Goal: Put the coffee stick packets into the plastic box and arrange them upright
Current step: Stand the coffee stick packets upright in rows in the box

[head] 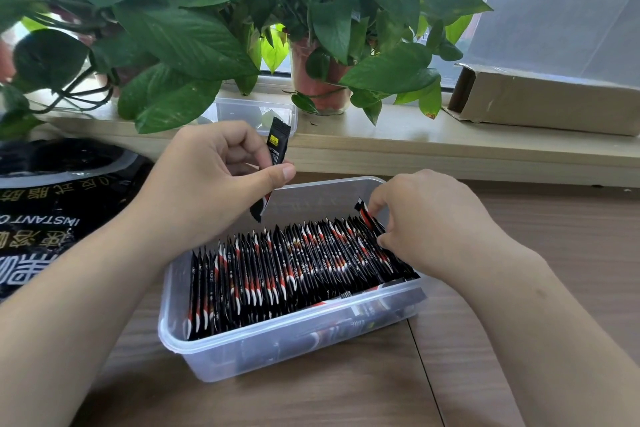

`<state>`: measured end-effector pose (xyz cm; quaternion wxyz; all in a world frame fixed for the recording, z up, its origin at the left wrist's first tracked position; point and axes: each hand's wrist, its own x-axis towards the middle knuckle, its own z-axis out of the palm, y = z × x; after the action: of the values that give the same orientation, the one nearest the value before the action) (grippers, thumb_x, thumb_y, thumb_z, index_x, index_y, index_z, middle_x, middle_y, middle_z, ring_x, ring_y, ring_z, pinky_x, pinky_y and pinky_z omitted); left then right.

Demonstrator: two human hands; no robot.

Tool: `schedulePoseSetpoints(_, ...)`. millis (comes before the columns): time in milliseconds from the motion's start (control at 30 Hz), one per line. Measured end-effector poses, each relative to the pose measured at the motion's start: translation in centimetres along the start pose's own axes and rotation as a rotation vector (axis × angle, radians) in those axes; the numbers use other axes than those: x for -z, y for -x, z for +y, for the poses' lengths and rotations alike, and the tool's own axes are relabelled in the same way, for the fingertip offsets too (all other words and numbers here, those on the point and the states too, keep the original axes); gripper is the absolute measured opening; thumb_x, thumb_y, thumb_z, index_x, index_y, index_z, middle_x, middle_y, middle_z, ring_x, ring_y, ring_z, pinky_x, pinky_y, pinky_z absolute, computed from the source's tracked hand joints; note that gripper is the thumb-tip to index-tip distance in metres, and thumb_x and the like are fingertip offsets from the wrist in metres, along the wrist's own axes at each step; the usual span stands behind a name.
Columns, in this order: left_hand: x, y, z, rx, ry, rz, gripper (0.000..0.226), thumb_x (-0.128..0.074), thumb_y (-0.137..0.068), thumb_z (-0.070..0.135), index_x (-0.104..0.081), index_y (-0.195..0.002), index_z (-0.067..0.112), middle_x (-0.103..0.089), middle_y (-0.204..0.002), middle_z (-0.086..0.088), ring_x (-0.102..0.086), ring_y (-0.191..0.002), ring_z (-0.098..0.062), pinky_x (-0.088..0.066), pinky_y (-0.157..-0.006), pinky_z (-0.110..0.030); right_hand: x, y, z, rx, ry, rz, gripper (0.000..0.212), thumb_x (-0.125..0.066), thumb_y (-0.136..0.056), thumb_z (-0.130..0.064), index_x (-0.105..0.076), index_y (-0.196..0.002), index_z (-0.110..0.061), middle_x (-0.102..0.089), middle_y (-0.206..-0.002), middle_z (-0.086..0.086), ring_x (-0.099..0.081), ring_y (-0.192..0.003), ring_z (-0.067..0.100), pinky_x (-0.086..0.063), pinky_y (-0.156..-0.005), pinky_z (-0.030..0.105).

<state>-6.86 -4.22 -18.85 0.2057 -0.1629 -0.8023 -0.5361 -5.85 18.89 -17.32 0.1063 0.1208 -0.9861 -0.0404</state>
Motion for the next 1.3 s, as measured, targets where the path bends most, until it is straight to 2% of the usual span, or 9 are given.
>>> schedulePoseSetpoints(200, -0.1, 0.2, 0.4, 0.01, -0.011, -0.011, 0.033, -0.084, -0.072, 0.039, -0.063, -0.074, 0.013, -0.077, -0.076, -0.008, -0.075, -0.083, -0.036, -0.055, -0.087, -0.06, 0.3, -0.1, -0.4, 0.02, 0.163, -0.049, 0.004, -0.067, -0.087, -0.022, -0.064, -0.085, -0.023, -0.046, -0.071, -0.004, -0.054, -0.076, 0.026, -0.036, -0.058, 0.025)
schedulePoseSetpoints(300, -0.2, 0.3, 0.6, 0.018, -0.014, -0.016, 0.029, -0.081, -0.073, 0.035, -0.063, -0.074, 0.012, -0.078, -0.074, -0.004, -0.076, -0.079, -0.031, -0.056, -0.086, -0.059, -0.2, -0.2, -0.5, 0.08, 0.258, -0.092, 0.037, -0.06, -0.09, -0.02, -0.037, -0.062, -0.018, -0.038, -0.063, -0.004, -0.048, -0.073, 0.027, -0.031, -0.053, 0.025)
schedulePoseSetpoints(500, -0.2, 0.3, 0.7, 0.017, -0.03, -0.024, 0.026, -0.081, -0.076, 0.031, -0.063, -0.074, 0.012, -0.078, -0.073, -0.001, -0.077, -0.078, -0.028, -0.057, -0.084, -0.057, 0.4, -0.2, -0.6, 0.085, 0.142, -0.057, 0.018, -0.065, -0.088, -0.023, -0.07, -0.103, -0.032, -0.062, -0.092, -0.002, -0.055, -0.08, 0.022, -0.04, -0.063, 0.025)
schedulePoseSetpoints(600, -0.1, 0.3, 0.6, 0.016, -0.023, -0.021, 0.026, -0.081, -0.076, 0.031, -0.063, -0.073, 0.013, -0.078, -0.074, -0.001, -0.077, -0.077, -0.026, -0.057, -0.084, -0.057, 0.2, -0.2, -0.5, 0.11, 0.152, -0.049, 0.015, -0.057, -0.091, -0.023, -0.06, -0.076, -0.023, -0.05, -0.07, -0.004, -0.047, -0.068, 0.021, -0.031, -0.051, 0.024)
schedulePoseSetpoints(767, -0.2, 0.2, 0.5, 0.023, -0.01, -0.005, 0.025, -0.08, -0.078, 0.03, -0.062, -0.074, 0.014, -0.078, -0.076, -0.001, -0.077, -0.081, -0.023, -0.057, -0.087, -0.055, 0.8, 0.0, 0.2, 0.176, -0.17, 0.072, 0.017, -0.06, -0.088, -0.025, -0.076, -0.088, -0.029, -0.067, -0.072, -0.013, -0.061, -0.075, 0.007, -0.05, -0.066, 0.025)
schedulePoseSetpoints(900, -0.1, 0.2, 0.3, 0.018, -0.022, 0.004, 0.025, -0.08, -0.08, 0.031, -0.061, -0.073, 0.016, -0.078, -0.076, -0.002, -0.077, -0.081, -0.026, -0.057, -0.085, -0.056, 2.7, 1.2, -1.5, 0.329, -0.633, -0.245, 0.017, -0.067, -0.088, -0.017, -0.08, -0.082, -0.027, -0.058, -0.047, -0.024, -0.054, -0.049, -0.003, -0.036, -0.049, 0.005)
schedulePoseSetpoints(1067, -0.1, 0.2, 0.2, 0.023, -0.04, 0.008, 0.025, -0.08, -0.082, 0.027, -0.061, -0.074, 0.014, -0.078, -0.075, -0.001, -0.077, -0.077, -0.024, -0.058, -0.082, -0.055, 2.3, 1.2, -2.7, 0.37, -0.568, -0.524, 0.029, -0.052, -0.087, -0.019, -0.079, -0.086, -0.029, -0.073, -0.077, -0.008, -0.051, -0.053, 0.002, -0.043, -0.051, 0.012)
schedulePoseSetpoints(1200, -0.1, 0.2, 0.3, 0.029, -0.055, 0.0, 0.025, -0.08, -0.082, 0.027, -0.062, -0.075, 0.013, -0.078, -0.074, 0.0, -0.077, -0.074, -0.025, -0.058, -0.08, -0.055, 2.3, 1.3, -3.3, 0.354, -0.582, -0.607, 0.033, -0.046, -0.083, -0.03, -0.075, -0.091, -0.016, -0.071, -0.091, 0.014, -0.06, -0.078, 0.032, -0.056, -0.073, 0.036)
schedulePoseSetpoints(1300, -0.1, 0.2, 0.4, 0.028, -0.068, -0.012, 0.025, -0.08, -0.082, 0.026, -0.061, -0.076, 0.011, -0.077, -0.073, 0.0, -0.076, -0.072, -0.025, -0.059, -0.078, -0.05, 2.2, 1.6, -4.2, 0.373, -0.592, -0.603, 0.043, -0.047, -0.087, -0.042, -0.062, -0.082, -0.002, -0.062, -0.08, 0.021, -0.053, -0.073, 0.038, -0.053, -0.072, 0.046)
